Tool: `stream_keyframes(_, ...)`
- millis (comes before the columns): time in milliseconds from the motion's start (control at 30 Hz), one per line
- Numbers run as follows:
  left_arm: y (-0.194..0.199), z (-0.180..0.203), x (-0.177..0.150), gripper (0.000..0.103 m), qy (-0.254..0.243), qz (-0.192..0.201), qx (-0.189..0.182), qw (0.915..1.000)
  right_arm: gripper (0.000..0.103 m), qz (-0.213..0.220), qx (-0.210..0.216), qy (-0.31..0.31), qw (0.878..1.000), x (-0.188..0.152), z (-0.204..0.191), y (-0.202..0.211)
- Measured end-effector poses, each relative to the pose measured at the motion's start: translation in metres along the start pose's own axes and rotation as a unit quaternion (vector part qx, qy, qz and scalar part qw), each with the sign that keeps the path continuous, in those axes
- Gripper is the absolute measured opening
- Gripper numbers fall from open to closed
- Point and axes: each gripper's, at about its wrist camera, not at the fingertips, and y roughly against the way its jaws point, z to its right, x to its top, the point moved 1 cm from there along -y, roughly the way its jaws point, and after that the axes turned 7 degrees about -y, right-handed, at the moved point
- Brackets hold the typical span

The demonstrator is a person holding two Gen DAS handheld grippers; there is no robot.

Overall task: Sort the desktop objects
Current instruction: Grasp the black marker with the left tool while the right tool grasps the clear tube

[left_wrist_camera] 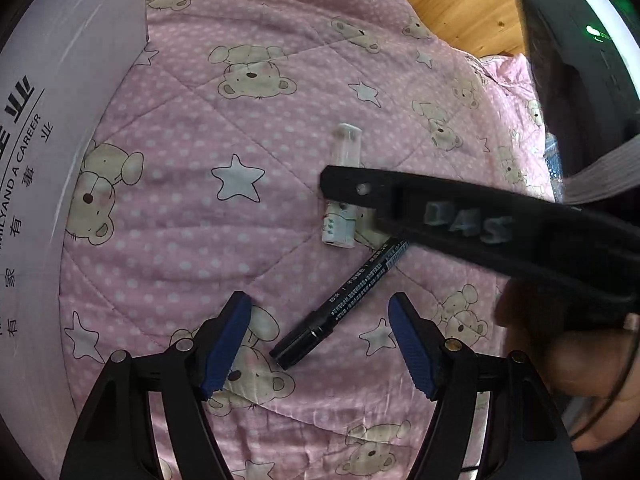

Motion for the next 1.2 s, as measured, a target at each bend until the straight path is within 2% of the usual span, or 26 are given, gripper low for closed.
stream_keyframes(33,-0.001,0.001,0.001,0.071,-0.003,-0.003,0.003,1.0,0.023,0.001,-0.009,0.009,1.0,0.0,-0.002,0.0)
stream_keyframes(133,-0.002,0.004,0.002,0.071,-0.008,-0.006,0.003,0.9999,0.018,0.009,-0.012,0.006,1.0,-0.001,0.002,0.006)
stream_keyframes(300,0.0,0.006,0.004,0.071,-0.009,-0.012,-0.002,0.9999,0.018,0.039,-0.007,-0.027,0.999,-0.008,0.028,0.038)
stream_keyframes(433,0.003,0.017,0.009,0.071,-0.023,0.005,0.008,0.9997,0.018,0.043,-0.014,-0.054,0.997,-0.017,0.054,0.05)
stream_keyframes(500,-0.002,0.022,0.01,0.071,-0.037,0.001,0.007,0.9993,0.018,0.04,-0.016,-0.068,0.997,-0.022,0.067,0.05)
stream_keyframes(567,-0.012,0.026,0.01,0.064,-0.051,-0.013,0.023,0.9984,0.018,0.035,-0.016,-0.079,0.996,-0.024,0.074,0.047)
stream_keyframes(633,-0.014,0.034,0.01,0.059,-0.077,-0.007,0.043,0.9961,0.018,0.031,-0.016,-0.091,0.995,-0.032,0.08,0.043)
stream_keyframes(700,-0.016,0.038,0.01,0.035,-0.098,-0.007,0.071,0.9926,0.018,0.03,-0.012,-0.101,0.994,-0.04,0.087,0.045)
stream_keyframes(800,-0.015,0.031,0.015,0.019,-0.089,-0.008,0.059,0.9943,0.018,0.032,-0.004,-0.111,0.993,-0.049,0.089,0.046)
stream_keyframes(900,-0.012,0.024,0.017,0.014,-0.072,-0.011,0.047,0.9963,0.018,0.035,0.003,-0.106,0.994,-0.052,0.086,0.05)
stream_keyframes(1200,0.007,0.022,0.019,0.014,-0.038,0.006,0.034,0.9987,0.018,0.039,0.013,-0.085,0.996,-0.049,0.069,0.056)
